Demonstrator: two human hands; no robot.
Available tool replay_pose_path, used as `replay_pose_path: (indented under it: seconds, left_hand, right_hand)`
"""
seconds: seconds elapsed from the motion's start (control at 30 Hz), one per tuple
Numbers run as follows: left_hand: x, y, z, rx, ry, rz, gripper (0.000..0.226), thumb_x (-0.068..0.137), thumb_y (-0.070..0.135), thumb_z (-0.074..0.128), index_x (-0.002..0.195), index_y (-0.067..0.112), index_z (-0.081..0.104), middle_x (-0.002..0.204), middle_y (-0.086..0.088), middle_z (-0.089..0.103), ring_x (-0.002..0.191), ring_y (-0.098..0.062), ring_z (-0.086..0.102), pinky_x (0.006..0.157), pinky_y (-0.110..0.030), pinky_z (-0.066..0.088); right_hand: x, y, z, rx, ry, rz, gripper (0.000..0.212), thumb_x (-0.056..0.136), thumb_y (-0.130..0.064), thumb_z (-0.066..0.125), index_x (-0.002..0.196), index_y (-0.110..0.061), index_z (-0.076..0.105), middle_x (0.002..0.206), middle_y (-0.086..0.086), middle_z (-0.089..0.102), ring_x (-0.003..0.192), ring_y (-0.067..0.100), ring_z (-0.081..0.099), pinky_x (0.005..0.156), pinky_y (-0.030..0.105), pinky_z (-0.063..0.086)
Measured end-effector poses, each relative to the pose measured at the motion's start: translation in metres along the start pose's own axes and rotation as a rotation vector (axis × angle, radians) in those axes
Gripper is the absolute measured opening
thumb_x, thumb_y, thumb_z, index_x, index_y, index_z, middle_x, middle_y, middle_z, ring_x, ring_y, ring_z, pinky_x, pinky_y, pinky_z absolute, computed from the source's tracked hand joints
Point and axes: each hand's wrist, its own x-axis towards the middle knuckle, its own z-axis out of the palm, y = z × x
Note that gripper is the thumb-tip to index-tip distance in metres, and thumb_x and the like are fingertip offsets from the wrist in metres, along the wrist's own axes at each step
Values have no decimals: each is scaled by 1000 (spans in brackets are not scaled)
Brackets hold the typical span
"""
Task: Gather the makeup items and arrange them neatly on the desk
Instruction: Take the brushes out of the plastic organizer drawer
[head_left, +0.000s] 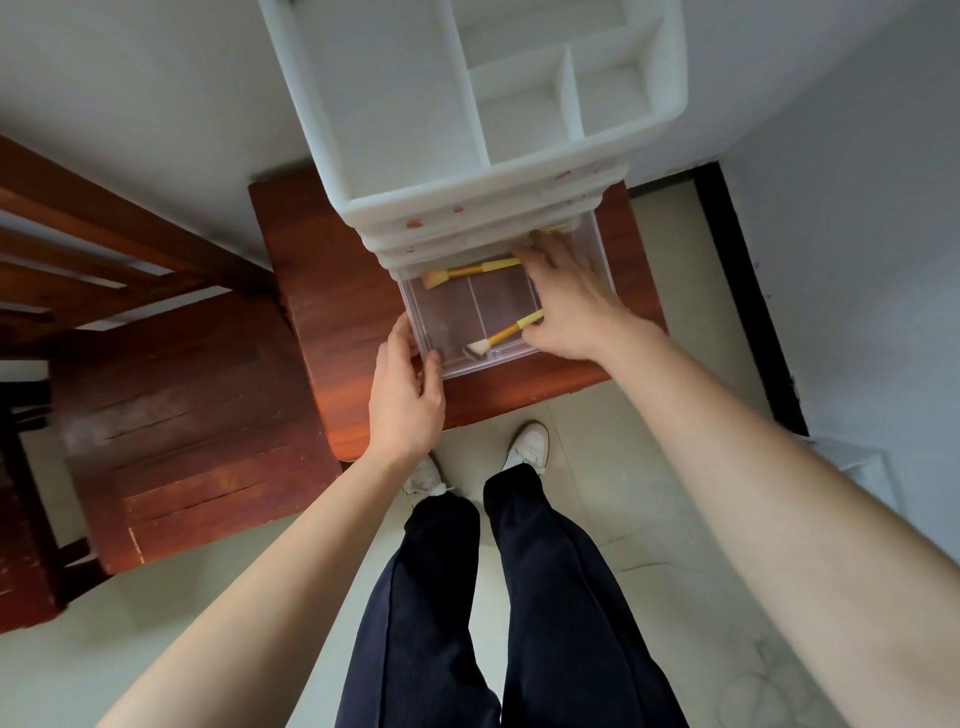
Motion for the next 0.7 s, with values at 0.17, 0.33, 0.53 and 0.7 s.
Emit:
replay_pose_path:
  seconds: [0.17,0.33,0.53,0.7]
  left_hand:
    - [0,0,1,-15,7,6,49,100,18,45,148,23,33,135,1,51,114,5,39,97,-19,31]
    - [-1,-1,1,-14,16,17,49,101,19,44,148,23,32,129,6,49,118,-4,44,98,-23,34]
    - [0,-2,0,0,7,28,49,101,21,43,148,24,32,139,2,49,126,-11,44,107,-34,39]
    - [0,-3,0,-10,1,27,48,101,22,44,148,24,32,138,2,48,126,-12,46,107,-38,40]
  right_hand:
    - [26,1,-9,-243,-109,-88,105,69,-33,75,155,-26,15,154,15,23,142,39,22,118,49,20]
    - [26,4,6,-362,72,-128,79,72,-27,67,145,-24,38,143,16,38,132,41,35,103,52,40]
    - [28,-6,16,-259,50,-202,57,78,-6,67,131,-14,46,121,12,60,108,35,58,83,42,48]
    - [27,-12,23,-302,65,-175,38,80,-7,68,116,-8,55,114,16,57,104,38,57,76,43,50]
